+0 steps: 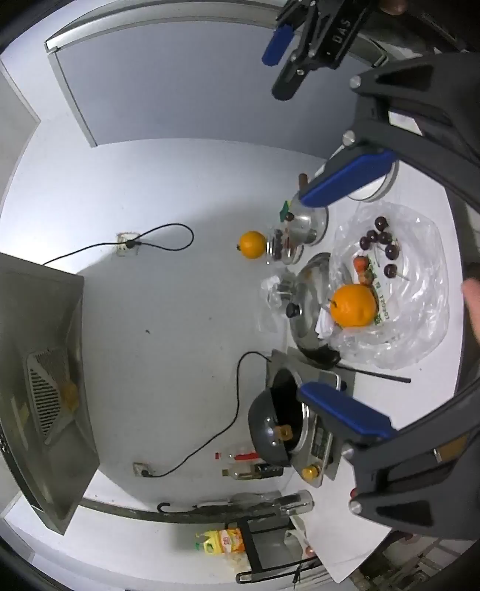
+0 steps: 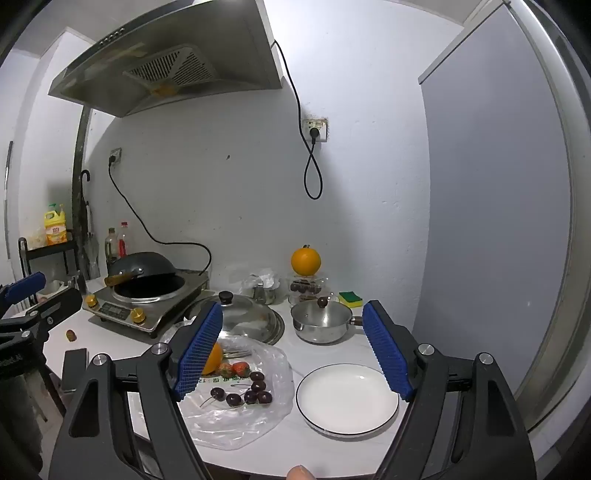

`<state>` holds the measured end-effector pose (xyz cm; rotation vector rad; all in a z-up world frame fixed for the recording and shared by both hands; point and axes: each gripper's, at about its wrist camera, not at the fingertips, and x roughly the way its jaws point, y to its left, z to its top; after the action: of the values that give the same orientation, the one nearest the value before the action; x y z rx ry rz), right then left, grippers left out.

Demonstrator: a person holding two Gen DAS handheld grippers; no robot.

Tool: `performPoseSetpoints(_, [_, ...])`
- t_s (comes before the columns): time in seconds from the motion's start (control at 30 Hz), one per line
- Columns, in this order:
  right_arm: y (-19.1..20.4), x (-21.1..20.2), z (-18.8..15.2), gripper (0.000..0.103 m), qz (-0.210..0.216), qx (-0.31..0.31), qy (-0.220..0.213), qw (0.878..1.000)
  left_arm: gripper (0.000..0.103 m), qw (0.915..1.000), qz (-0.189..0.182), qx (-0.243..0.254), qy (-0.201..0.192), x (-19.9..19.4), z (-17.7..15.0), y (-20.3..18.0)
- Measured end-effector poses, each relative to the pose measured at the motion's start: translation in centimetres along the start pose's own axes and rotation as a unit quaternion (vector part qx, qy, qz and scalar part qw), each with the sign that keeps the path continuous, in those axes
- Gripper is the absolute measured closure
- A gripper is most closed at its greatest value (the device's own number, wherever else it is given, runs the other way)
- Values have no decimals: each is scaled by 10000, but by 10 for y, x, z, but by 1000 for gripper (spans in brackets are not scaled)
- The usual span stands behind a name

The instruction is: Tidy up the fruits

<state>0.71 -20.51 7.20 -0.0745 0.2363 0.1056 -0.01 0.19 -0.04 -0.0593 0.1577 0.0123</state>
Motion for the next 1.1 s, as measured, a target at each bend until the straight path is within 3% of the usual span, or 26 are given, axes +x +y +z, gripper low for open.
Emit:
performPoseSetpoints(0.37, [0, 1, 0, 22, 0, -18, -1, 10000, 6, 9998, -64, -24, 211, 9, -5, 1])
performPoseSetpoints(1.1, [0, 0, 1, 22, 17, -56, 23, 10000, 6, 9999, -37, 24, 98, 5, -2, -1])
